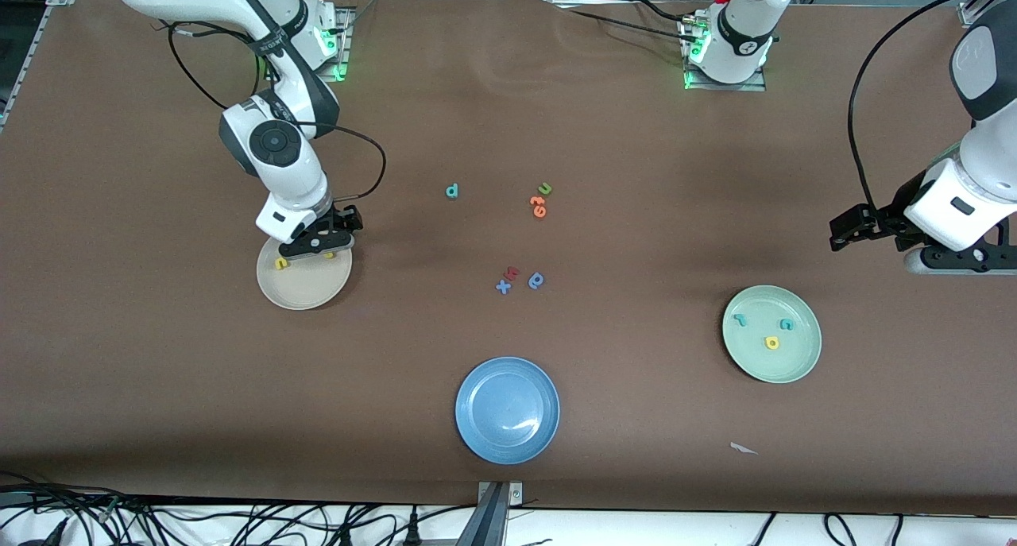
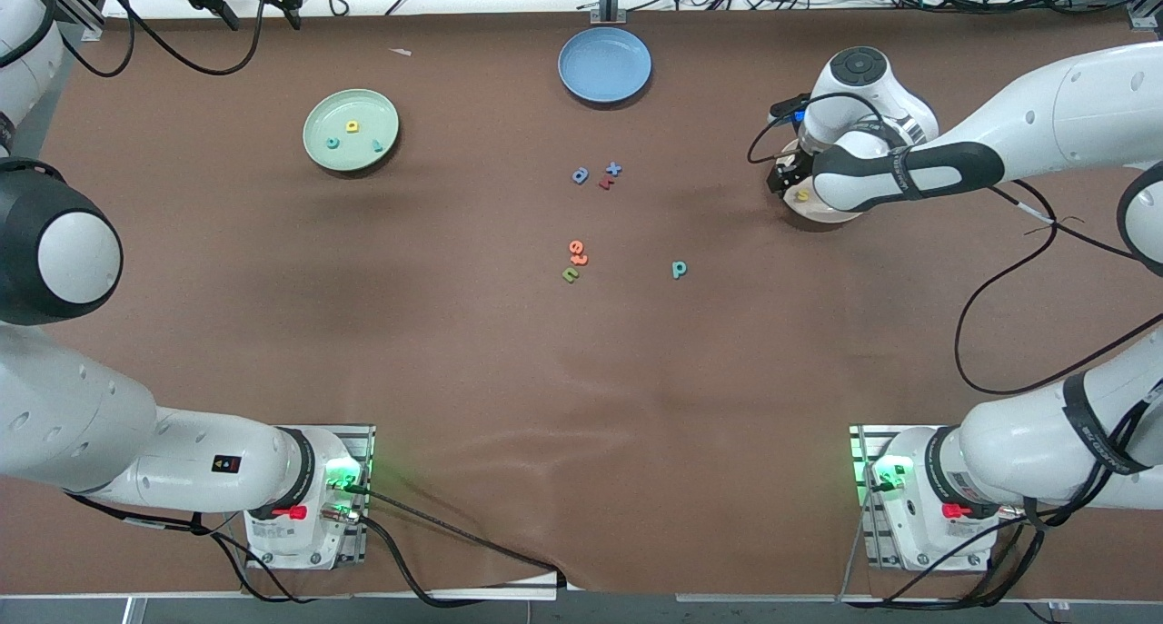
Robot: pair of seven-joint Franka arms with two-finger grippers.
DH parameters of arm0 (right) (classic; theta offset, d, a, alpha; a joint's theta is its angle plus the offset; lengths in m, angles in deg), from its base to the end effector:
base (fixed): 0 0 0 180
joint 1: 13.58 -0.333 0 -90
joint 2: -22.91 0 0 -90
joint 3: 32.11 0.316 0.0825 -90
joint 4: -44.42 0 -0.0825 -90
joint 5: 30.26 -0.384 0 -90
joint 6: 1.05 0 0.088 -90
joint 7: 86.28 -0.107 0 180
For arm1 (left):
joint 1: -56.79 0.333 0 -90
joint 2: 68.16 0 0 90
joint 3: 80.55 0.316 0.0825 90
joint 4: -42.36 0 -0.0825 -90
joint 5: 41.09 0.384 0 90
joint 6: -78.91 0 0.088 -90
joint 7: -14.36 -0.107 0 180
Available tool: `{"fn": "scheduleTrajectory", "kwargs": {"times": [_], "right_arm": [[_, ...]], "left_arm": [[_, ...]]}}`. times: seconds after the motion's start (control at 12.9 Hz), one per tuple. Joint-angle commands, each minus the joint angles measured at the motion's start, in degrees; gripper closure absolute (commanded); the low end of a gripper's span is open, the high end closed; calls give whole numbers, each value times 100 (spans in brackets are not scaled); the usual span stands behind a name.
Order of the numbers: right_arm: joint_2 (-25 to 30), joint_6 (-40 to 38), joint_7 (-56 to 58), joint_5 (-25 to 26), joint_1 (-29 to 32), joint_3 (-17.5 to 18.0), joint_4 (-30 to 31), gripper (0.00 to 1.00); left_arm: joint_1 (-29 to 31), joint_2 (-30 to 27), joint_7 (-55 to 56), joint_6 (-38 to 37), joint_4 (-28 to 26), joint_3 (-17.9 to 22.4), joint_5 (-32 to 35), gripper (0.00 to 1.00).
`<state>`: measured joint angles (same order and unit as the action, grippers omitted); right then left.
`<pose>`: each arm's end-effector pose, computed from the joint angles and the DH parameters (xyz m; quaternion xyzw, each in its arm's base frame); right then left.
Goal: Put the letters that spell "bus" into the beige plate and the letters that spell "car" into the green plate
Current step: 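Grasp the cyan b letter with the right gripper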
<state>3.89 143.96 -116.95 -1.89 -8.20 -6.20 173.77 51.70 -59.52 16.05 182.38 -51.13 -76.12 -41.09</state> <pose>0.4999 0.1965 0.2271 0.9921 0.1052 0.0299 0.0613 0.6121 -0.0099 0.5283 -0.9999 -0.0085 -0.0120 0.0056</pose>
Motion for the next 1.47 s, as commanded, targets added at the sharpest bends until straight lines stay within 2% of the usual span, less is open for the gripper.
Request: {"fn": "scheduleTrajectory", "kwargs": {"times": [0.0,0.31,0.7,0.93,1.24,1.4], "right_arm": [[30,53,-1184,38,-299,239,81,0],[-198,403,-2266,-173,-879,257,64,0],[-585,896,-3198,-165,-1600,265,29,0],[-708,976,-3473,-129,-1830,265,-15,0],[-1033,1169,-3586,-7,-2102,257,-112,0],[-1139,1187,-3867,378,-2120,257,-147,0]], "left_arm": [[52,-74,-142,-37,-29,-47,-9,0],[51,-38,-151,-37,-29,-47,-17,0],[60,-30,-160,-37,-29,-47,-9,0],[60,-30,-160,-37,-29,-47,-9,0],[60,-21,-160,-37,-37,-47,-9,0],[60,-21,-169,-37,-37,-47,-9,0]]}}
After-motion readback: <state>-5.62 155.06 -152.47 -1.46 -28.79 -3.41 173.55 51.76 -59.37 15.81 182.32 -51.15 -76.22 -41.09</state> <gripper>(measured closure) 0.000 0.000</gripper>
